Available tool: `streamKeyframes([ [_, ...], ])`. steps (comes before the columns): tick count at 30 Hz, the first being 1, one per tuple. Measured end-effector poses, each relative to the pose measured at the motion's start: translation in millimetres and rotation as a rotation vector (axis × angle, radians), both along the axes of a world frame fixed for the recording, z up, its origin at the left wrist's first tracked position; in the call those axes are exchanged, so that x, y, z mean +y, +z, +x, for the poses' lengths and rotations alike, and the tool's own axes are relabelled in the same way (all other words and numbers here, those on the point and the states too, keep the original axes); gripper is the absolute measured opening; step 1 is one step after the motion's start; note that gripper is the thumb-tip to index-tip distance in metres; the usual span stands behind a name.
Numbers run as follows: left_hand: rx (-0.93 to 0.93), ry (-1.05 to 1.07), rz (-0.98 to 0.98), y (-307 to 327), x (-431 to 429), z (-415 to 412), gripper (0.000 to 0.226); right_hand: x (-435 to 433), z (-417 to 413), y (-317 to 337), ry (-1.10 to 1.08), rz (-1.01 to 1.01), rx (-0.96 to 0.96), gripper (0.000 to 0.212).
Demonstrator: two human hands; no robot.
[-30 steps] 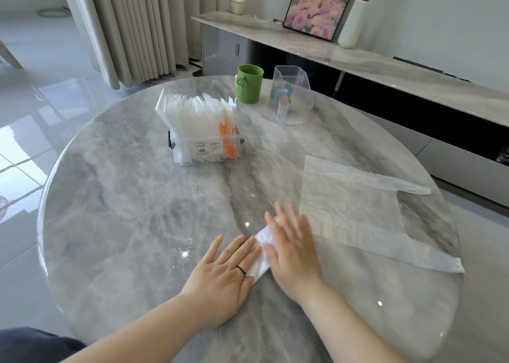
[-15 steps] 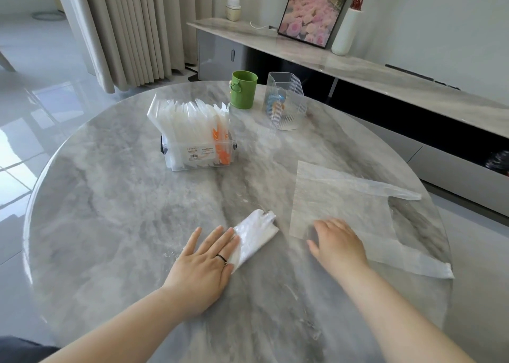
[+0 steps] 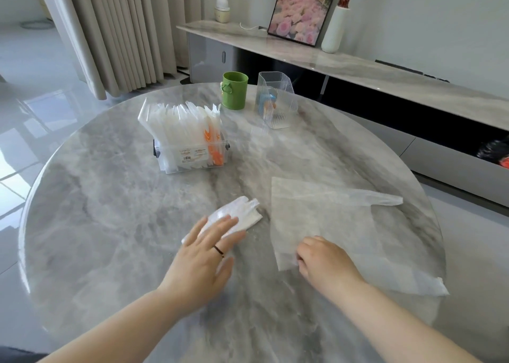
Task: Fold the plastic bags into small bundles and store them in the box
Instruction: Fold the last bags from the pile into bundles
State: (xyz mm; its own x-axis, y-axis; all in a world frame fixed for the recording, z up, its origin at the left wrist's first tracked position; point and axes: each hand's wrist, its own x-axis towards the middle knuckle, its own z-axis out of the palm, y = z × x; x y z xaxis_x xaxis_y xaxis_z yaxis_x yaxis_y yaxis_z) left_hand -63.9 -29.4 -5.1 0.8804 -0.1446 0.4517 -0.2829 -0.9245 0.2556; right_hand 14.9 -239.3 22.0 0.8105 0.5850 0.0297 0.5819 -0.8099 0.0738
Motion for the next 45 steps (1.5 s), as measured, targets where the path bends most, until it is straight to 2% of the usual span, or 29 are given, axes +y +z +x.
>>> streamKeyframes([
  [3,0.065,-0.234,0.102,-4,-22,-15,0.05,3,-29,-1,0.084,0.046,0.026,0.027],
  [6,0.162,-0.317,0.148,-11,-35,-24,0.055,5,-50,-3,0.135,0.186,0.089,0.012],
  [9,0.164,-0.34,0.13,-11,-36,-23,0.045,4,-62,0,0.145,0.32,0.326,0.035],
  [10,0.179,-0.347,0.096,-8,-36,-23,0.038,4,-66,4,0.156,0.31,0.408,0.041],
  [12,0.22,-0.307,0.004,-4,-34,-25,0.017,0,-72,13,0.19,0.265,0.46,0.049],
  [14,0.342,-0.236,-0.157,0,-31,-27,0.024,-5,-78,21,0.175,0.145,0.464,0.065],
  [15,0.392,-0.198,-0.273,4,-32,-27,0.026,-9,-80,24,0.177,0.075,0.445,0.065],
  [17,0.533,-0.122,-0.398,9,-29,-30,0.018,-21,-78,29,0.108,0.005,0.416,0.052],
  [18,0.565,-0.099,-0.429,8,-28,-32,0.014,-30,-74,32,0.043,0.036,0.402,0.039],
  [20,0.644,-0.043,-0.528,4,-24,-37,0.028,-53,-63,42,-0.113,0.19,0.465,0.01],
  [22,0.722,0.006,-0.6,8,-25,-42,0.029,-70,-52,50,-0.227,0.378,0.588,0.025],
  [24,0.753,0.07,-0.646,11,-24,-42,0.036,-76,-44,52,-0.286,0.5,0.686,0.03],
  [27,0.794,0.164,-0.702,20,-21,-34,0.035,-69,-29,46,-0.305,0.539,0.718,0.03],
  [30,0.827,0.217,-0.702,22,-17,-25,0.024,-61,-11,37,-0.347,0.549,0.669,0.031],
  [34,0.823,0.227,-0.842,22,-19,-13,0.021,-59,5,23,-0.476,0.551,0.676,0.034],
  [38,0.712,0.317,-0.694,17,-27,-7,0.03,-58,10,12,-0.534,0.464,0.656,0.034],
  [41,0.59,0.399,-0.684,18,-36,-6,0.012,-56,13,9,-0.554,0.448,0.643,0.034],
  [43,0.422,0.442,-0.561,21,-42,-10,0.003,-55,15,7,-0.553,0.417,0.633,0.034],
  [45,0.121,0.366,-0.321,14,-44,-11,0.014,-55,18,6,-0.545,0.395,0.637,0.033],
])
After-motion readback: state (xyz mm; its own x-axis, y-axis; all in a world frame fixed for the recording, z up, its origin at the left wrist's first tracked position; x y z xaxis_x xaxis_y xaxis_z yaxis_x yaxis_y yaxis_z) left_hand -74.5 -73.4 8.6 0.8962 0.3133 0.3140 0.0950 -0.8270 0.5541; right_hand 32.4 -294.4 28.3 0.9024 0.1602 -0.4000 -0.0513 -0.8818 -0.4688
